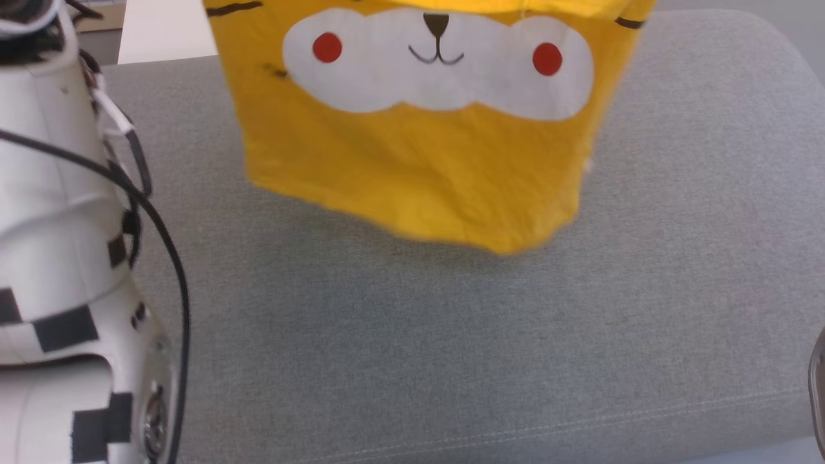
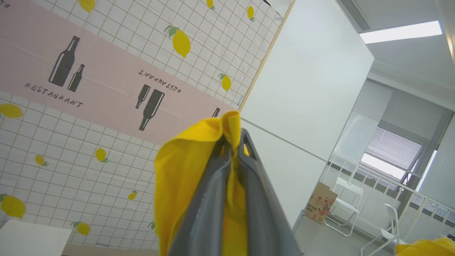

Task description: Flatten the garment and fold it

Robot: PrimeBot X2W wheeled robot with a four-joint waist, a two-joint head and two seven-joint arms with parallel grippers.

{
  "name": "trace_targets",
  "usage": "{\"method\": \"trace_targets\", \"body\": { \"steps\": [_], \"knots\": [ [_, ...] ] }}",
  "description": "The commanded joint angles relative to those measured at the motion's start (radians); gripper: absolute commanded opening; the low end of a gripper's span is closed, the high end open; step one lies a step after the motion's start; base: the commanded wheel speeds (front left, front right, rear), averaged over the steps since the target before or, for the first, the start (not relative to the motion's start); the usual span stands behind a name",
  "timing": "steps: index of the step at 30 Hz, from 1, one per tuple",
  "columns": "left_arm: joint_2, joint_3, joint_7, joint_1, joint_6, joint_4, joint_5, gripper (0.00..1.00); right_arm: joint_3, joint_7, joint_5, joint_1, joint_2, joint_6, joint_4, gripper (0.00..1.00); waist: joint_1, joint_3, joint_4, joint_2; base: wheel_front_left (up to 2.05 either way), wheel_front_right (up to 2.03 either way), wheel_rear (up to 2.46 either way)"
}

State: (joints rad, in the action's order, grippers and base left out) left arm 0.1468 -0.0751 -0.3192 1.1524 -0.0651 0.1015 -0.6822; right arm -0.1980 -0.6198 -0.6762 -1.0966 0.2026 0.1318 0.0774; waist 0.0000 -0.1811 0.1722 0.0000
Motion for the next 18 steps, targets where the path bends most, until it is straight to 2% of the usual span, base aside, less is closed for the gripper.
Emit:
{"method": "trace_targets", "body": {
  "steps": [1,7,10,18],
  "knots": [
    [0.022,-0.002,0.006,0.027,-0.008,0.027,0.022,0.0,-0.015,0.003,-0.003,-0.025,-0.013,-0.001,0.014,0.0,0.0,-0.001,0.005,0.0,0.0,0.0,0.0],
    [0.081,0.033,-0.001,0.131,-0.042,0.16,0.107,0.0,-0.074,0.003,0.045,-0.1,-0.05,-0.001,0.073,0.0,0.0,-0.08,0.011,0.0,0.0,0.0,0.0],
    [0.101,0.078,-0.029,0.21,-0.074,0.217,0.169,0.0,-0.147,0.015,0.102,-0.184,-0.093,-0.001,0.133,0.0,0.0,-0.182,0.02,0.0,0.0,0.0,0.0],
    [0.144,0.146,-0.018,0.427,-0.121,0.261,0.288,0.0,-0.212,0.144,0.245,-0.444,-0.146,-0.001,0.245,0.0,0.0,-0.392,0.057,0.0,0.0,0.0,0.0]
  ]
}}
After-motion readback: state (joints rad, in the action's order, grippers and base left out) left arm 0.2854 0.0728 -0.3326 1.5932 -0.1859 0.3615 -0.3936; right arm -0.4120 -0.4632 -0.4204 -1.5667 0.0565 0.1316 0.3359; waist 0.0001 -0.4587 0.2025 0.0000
